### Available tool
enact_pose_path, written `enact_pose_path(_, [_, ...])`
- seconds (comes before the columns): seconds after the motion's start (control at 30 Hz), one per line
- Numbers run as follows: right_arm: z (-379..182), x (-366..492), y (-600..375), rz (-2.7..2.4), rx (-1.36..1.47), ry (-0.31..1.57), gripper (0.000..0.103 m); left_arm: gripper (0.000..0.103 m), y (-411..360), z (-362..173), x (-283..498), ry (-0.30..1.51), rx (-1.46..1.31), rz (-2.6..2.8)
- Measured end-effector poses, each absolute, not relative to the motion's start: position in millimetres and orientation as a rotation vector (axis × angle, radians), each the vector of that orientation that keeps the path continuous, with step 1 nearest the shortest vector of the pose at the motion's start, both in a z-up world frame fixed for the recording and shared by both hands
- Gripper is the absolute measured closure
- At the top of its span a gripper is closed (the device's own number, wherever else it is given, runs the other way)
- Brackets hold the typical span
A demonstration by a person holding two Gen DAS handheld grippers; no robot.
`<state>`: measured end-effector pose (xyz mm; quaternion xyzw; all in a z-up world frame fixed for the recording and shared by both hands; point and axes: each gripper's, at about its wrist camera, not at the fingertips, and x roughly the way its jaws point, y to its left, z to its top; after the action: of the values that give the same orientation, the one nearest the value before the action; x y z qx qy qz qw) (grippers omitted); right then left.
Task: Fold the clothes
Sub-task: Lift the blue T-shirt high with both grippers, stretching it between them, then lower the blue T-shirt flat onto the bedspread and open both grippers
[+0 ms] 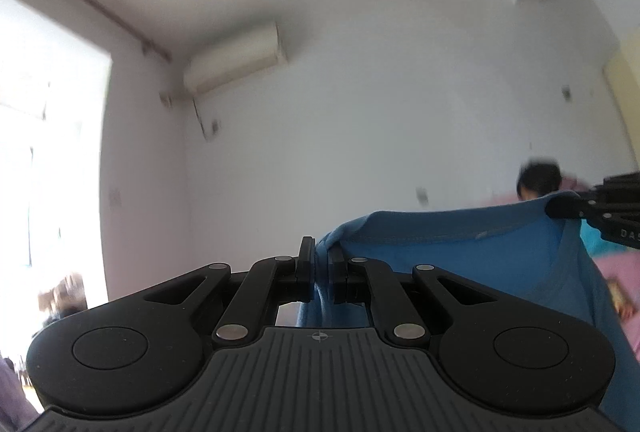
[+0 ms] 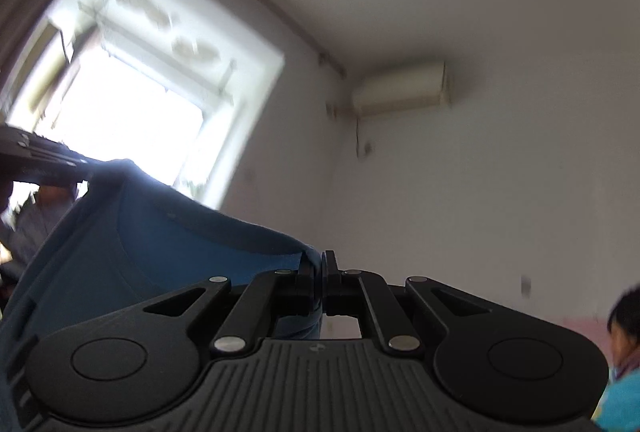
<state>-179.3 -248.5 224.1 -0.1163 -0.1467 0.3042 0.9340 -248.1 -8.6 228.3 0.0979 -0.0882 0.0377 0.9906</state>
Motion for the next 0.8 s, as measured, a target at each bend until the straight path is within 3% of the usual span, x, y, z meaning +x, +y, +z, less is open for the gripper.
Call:
enact_pose_path(0.53, [-8,87,-152,0.428,-0.274,0.299,0.099,0.099,25,4,42,0.381,0.18,0.052])
enact_pose_path(0.8, [-94,154,-132,0.42,-0.276,0.519,0.099,0.098,45,-97,93,0.57,0.149,0.059])
